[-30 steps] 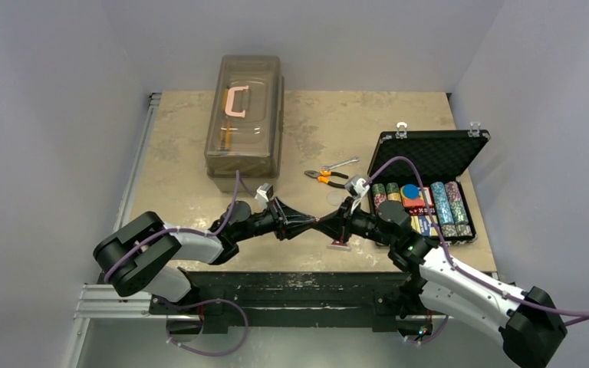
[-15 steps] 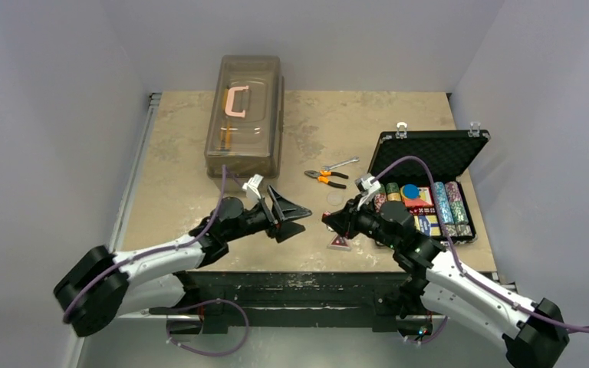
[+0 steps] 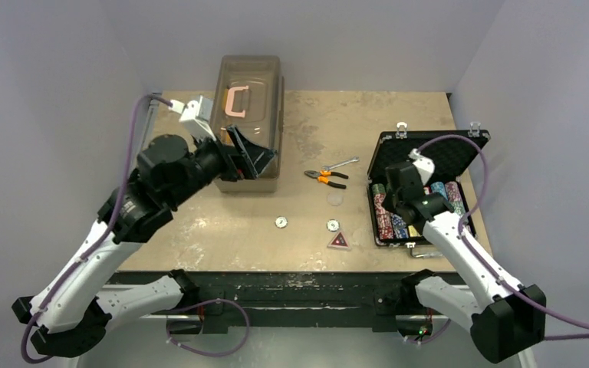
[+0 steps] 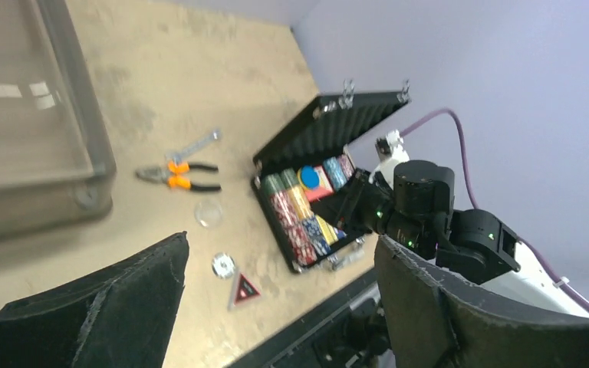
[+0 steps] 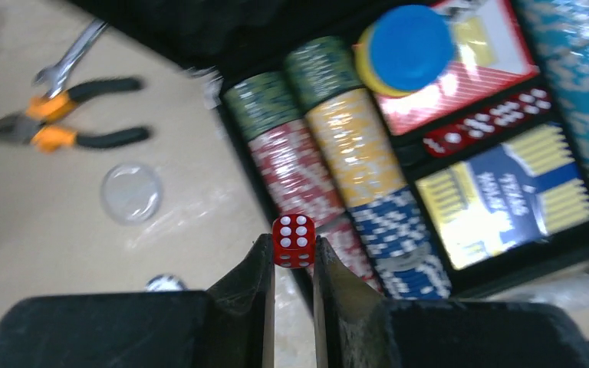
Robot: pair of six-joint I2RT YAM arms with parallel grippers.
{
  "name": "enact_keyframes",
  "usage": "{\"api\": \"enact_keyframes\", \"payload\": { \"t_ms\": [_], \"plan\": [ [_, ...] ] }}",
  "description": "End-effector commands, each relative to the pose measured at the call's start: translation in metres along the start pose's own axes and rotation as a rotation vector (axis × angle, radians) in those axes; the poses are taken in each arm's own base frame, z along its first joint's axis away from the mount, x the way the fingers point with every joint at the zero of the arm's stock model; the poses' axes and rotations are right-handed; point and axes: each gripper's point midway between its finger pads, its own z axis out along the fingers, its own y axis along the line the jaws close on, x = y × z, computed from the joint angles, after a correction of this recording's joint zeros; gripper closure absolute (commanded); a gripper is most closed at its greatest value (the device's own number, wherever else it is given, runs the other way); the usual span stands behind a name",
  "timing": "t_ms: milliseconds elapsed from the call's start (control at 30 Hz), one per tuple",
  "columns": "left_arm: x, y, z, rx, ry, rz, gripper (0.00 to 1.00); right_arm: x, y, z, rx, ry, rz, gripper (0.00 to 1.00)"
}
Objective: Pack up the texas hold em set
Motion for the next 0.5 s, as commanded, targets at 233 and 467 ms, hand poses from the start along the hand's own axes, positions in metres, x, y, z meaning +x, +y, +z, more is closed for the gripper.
{"api": "enact_keyframes", "payload": {
  "t_ms": [233, 467],
  "plan": [
    [-0.029, 0.007, 0.006, -0.064, 0.018, 0.458, 0.12, 0.001, -0.093, 0.022, 0.221, 0.152, 0.468, 1.0],
    [-0.018, 0.024, 0.004, -0.093, 0.024, 0.542, 0.12, 0.017, -0.076, 0.042, 0.188, 0.337, 0.709, 1.0]
  ]
}}
